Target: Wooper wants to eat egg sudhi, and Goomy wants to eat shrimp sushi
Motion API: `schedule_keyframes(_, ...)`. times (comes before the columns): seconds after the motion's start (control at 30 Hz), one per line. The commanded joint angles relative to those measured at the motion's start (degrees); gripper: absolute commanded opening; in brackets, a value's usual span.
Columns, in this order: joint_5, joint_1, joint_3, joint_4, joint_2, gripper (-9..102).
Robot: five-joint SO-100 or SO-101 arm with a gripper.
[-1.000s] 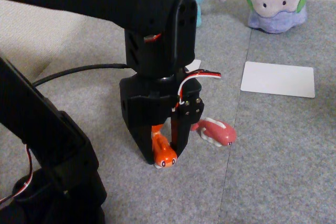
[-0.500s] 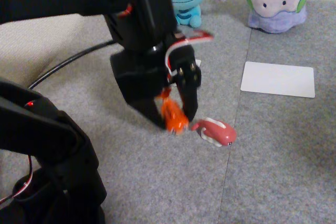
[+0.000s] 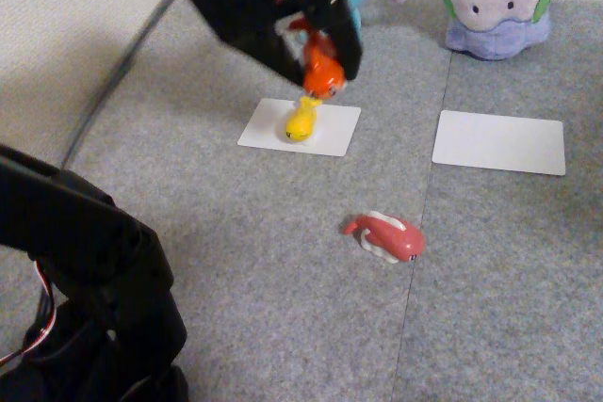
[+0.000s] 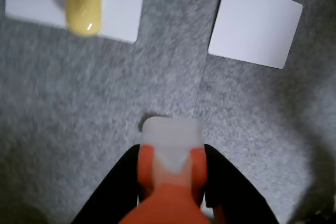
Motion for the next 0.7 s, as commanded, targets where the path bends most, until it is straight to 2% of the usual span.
schedule_keyframes(0.0,3.1,1.8,-9.1,0.1,-7.4,6)
schedule_keyframes(0.37,2.3,8.2,-34.0,2.5,-30.3,6)
schedule_keyframes(0.67,3.2,9.0,-46.0,2.4,-44.2,6)
